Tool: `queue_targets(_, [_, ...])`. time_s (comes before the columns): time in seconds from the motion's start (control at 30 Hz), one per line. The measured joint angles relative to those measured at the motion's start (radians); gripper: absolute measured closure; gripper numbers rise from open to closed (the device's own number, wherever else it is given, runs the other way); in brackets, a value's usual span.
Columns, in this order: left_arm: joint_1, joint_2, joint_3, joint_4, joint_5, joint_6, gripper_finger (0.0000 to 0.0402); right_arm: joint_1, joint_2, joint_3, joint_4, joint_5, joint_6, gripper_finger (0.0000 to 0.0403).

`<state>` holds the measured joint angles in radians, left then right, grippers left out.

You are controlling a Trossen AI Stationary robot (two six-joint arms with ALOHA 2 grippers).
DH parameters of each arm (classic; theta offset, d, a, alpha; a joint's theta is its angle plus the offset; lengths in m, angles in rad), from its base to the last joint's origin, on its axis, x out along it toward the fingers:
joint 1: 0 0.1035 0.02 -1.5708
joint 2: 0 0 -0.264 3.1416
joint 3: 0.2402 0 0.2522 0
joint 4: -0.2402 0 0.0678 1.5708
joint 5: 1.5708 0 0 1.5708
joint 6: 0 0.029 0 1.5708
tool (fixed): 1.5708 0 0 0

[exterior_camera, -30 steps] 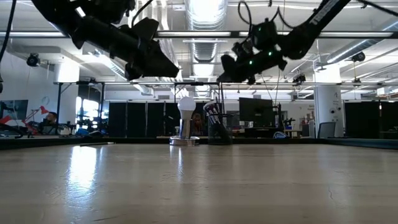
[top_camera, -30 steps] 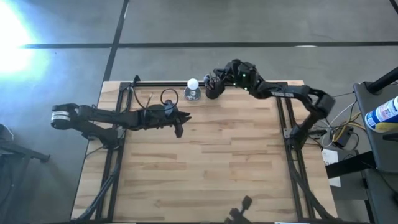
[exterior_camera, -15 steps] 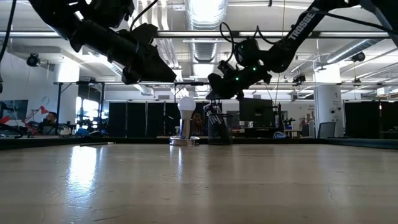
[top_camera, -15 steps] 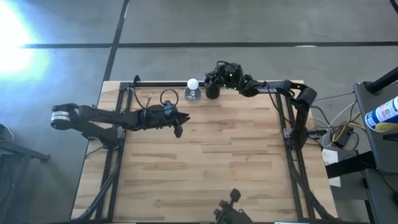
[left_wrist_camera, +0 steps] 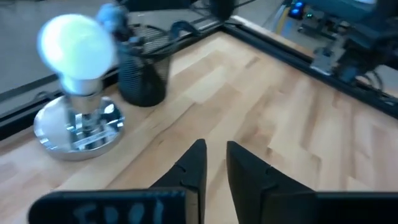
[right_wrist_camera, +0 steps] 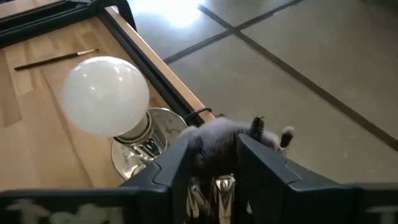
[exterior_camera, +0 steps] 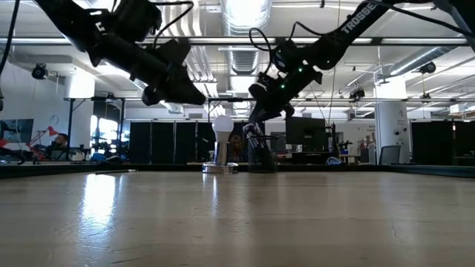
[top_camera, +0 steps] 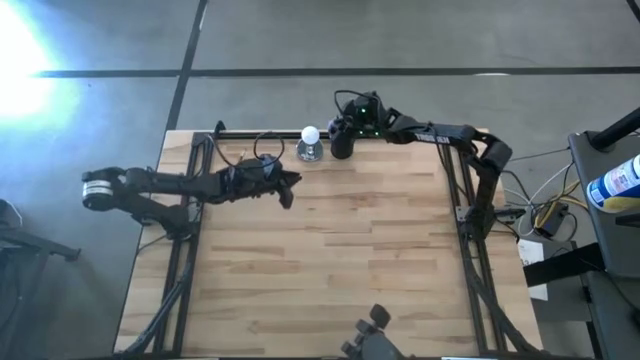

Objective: Pick & Place Makeup Supplies
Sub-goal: Put the makeup brush into the black makeup holder

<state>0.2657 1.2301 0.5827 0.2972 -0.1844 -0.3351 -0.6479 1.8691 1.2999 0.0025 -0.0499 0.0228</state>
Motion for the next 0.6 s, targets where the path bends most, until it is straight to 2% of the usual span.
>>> queue_targets(0.13, [0.057, -0.004, 0.002, -0.052, 0.003, -0.006, 0.0365, 0.001, -0.054, -0.006, -0.069, 0.000, -0.003, 0.0269])
queue_targets(0.27, [0.122, -0.006, 0.016, -0.130, 0.006, -0.003, 0.0386, 0.017, -0.148, -0.063, -0.104, -0.001, -0.056, 0.0307])
queue_targets(0.43, [0.221, -0.006, 0.037, -0.259, 0.006, -0.011, 0.0400, 0.069, -0.297, -0.226, -0.058, -0.002, -0.079, 0.0383])
queue_targets(0.6, [0.327, -0.006, 0.066, -0.451, 0.007, -0.006, 0.0401, 0.132, -0.458, -0.437, 0.080, -0.001, -0.041, 0.0390])
